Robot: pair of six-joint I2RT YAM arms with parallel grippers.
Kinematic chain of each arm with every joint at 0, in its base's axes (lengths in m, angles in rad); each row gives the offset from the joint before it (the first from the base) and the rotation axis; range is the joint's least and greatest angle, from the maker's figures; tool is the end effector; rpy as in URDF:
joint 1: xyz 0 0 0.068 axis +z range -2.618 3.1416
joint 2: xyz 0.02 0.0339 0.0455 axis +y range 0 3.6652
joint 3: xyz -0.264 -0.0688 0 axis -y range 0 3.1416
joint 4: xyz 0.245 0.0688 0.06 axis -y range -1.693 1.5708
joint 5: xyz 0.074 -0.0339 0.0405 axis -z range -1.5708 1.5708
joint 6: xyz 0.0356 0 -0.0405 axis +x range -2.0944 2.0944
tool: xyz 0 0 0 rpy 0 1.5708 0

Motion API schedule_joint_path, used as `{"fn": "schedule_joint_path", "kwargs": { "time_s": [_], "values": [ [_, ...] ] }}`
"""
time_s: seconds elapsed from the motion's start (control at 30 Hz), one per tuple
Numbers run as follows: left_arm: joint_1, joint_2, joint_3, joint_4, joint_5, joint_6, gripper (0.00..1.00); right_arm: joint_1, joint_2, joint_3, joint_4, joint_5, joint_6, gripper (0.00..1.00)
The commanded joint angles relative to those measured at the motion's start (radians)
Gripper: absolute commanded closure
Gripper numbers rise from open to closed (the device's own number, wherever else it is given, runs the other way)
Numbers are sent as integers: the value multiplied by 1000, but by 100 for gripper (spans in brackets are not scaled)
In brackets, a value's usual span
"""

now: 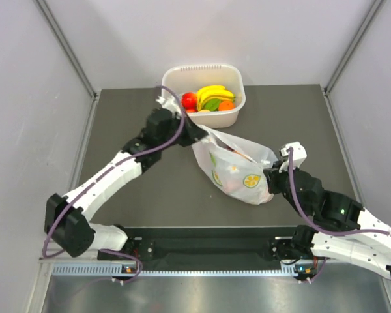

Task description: Untie the knot of the plastic bag and take out the fruit

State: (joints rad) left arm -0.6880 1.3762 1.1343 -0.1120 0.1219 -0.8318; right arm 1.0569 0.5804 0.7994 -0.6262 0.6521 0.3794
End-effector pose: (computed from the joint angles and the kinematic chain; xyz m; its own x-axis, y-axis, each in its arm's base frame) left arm 0.2474 -0.2089 0.3342 -0.7113 -0.3650 -0.6007 0.2860 0.6303 -0.7217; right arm 0.0774 0.0932 0.3295 -0.3357 0.0041 -0.9419 -0.3164 0.9414 0.1168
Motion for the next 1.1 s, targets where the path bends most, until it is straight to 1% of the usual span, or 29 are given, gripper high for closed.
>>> {"fn": "schedule_joint_path", "kwargs": {
  "time_s": [0.0,0.03,0.07,0.13,0.17,0.2,0.27,0.3,0.37,0.4,0.47,0.5,0.53,0.57,0.6,0.63,0.67,0.7,0.73,0.77,0.8,0.83,0.9,0.97,1.0,1.07],
  "values": [
    [160,-51,-1,-112,163,118,100,-1,1,-5,-18,72,32,100],
    [186,-33,19,-129,206,163,100,-3,2,-2,-24,89,42,100],
    [220,-16,39,-185,258,186,100,-3,4,0,-35,95,44,100],
    [237,47,123,-260,289,291,100,-5,2,4,-43,110,47,100],
    [240,72,160,-356,285,327,100,-5,4,6,-59,119,52,100],
    [242,114,226,-395,268,394,100,-5,7,12,-70,139,55,100],
    [254,150,280,-486,216,445,100,-5,9,17,-105,164,72,100],
    [261,174,321,-505,202,474,100,-5,10,23,-118,176,82,100],
    [274,184,349,-529,159,500,100,-6,10,29,-150,199,104,100],
    [277,181,367,-538,124,520,100,-6,12,41,-202,240,124,100],
    [283,169,377,-540,95,546,89,-6,10,55,-269,291,202,100],
    [283,149,384,-537,69,580,82,-6,6,73,-330,338,260,100],
    [283,139,386,-535,58,597,69,-8,1,80,-358,354,283,100],
    [283,130,389,-540,41,611,61,-9,-4,89,-380,369,305,100],
    [283,112,392,-540,29,634,55,-9,-16,99,-389,371,311,98],
    [283,104,390,-535,39,648,51,-9,-19,106,-374,354,294,88],
    [283,95,387,-532,53,657,45,-9,-25,110,-345,327,256,80],
    [283,83,381,-528,65,666,44,-8,-36,115,-298,231,142,60],
    [283,75,374,-511,102,668,43,-9,-34,118,-230,177,89,49],
    [283,66,366,-500,119,671,42,-9,-30,133,-202,122,46,39],
    [283,49,349,-489,131,671,42,-9,-21,148,-185,13,-35,23],
    [283,41,341,-476,146,669,42,-9,-7,167,-170,-33,-68,17],
    [283,15,331,-463,150,663,41,-9,48,250,-173,-122,-150,9],
    [283,-6,329,-456,144,658,41,-8,91,319,-170,-164,-200,8],
    [283,-29,326,-451,140,655,40,-9,139,389,-164,-196,-252,8],
    [283,-49,318,-439,130,649,40,-11,212,496,-158,-222,-299,8]
  ]
}}
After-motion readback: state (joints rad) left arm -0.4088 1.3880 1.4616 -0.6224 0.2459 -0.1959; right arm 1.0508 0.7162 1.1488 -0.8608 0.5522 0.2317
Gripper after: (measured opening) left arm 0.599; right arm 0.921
